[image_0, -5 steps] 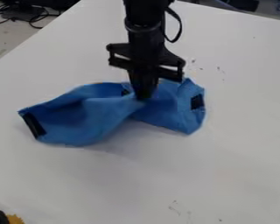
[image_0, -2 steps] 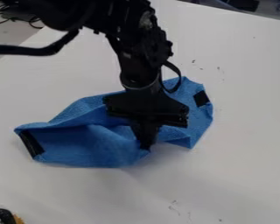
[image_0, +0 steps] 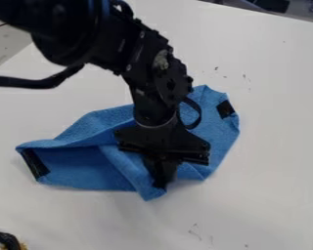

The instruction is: Unfold the cloth from left to bottom right

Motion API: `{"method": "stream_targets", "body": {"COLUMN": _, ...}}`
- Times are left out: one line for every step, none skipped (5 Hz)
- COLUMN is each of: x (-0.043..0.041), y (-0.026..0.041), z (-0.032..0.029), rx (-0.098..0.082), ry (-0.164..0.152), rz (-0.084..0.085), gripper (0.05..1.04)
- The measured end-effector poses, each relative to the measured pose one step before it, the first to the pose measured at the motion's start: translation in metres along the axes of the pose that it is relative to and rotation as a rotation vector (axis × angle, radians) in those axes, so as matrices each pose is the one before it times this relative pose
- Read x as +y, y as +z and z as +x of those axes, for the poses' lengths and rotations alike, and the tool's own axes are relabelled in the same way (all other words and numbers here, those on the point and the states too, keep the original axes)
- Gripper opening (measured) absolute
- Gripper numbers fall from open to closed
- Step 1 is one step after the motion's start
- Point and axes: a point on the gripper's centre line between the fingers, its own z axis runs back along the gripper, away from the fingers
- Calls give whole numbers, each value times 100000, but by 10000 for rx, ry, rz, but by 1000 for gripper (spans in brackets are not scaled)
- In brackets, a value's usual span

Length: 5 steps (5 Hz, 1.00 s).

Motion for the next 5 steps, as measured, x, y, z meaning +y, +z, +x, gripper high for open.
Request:
{"method": "stream_targets", "body": {"x": -409, "y": -18, "z": -378, "rx": 98, "ry": 78, "rz": -318, "gripper": 471}}
{"method": "stream_targets", "body": {"x": 23, "y": 75, "z": -595, "rx": 501, "ry": 9, "rz": -298, "gripper": 784}}
{"method": "stream_targets", "body": {"x": -47, "y": 558, "z": -253, "rx": 101, "ry": -53, "rz": -3, "gripper": 1000}}
{"method": "stream_targets", "body": {"x": 34, "y": 671, "z": 274, "rx": 219, "ry": -168, "rz": 375, "gripper": 1005}}
{"method": "stream_targets", "body": {"x": 240, "y": 842, "z": 1166, "rx": -168, "ry": -574, "rz": 380, "gripper": 999}}
